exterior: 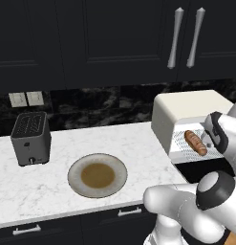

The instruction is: Pick up the kebab skewer and baguette bread, and place them inside the toaster oven. Close the toaster oven door and start by setting the timer.

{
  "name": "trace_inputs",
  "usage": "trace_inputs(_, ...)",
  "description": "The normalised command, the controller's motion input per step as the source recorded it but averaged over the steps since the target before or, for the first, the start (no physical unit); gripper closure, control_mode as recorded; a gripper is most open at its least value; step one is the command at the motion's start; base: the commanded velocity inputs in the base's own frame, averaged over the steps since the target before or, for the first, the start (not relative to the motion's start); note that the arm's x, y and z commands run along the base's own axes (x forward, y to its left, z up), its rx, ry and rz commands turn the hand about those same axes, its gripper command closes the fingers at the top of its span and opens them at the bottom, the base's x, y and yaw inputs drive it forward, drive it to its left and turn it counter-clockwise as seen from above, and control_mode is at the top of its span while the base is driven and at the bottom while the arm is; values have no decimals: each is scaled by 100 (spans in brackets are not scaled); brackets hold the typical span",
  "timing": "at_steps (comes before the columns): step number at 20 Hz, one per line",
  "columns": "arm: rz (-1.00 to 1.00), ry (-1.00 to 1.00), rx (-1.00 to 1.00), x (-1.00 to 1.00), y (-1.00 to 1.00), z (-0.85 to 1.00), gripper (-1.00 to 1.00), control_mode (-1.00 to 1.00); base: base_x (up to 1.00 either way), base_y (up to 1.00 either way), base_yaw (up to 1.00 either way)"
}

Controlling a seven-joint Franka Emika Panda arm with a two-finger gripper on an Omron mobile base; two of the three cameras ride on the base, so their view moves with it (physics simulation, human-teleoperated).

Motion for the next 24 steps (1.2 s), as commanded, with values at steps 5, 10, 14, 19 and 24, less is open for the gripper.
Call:
trace_inputs(5, -2, -4, 0, 0, 1, 17, -100, -100, 0, 0, 0)
trace_inputs(10, -18, 0, 0, -23, 0, 42, -100, -100, 0, 0, 0)
trace_inputs(14, -20, 0, 0, -49, 0, 14, -100, -100, 0, 0, 0)
trace_inputs(19, -22, 3, 1, -86, -10, -3, -100, -100, 0, 0, 0)
trace_inputs(24, -43, 11, 1, -67, 4, -27, -100, -100, 0, 0, 0)
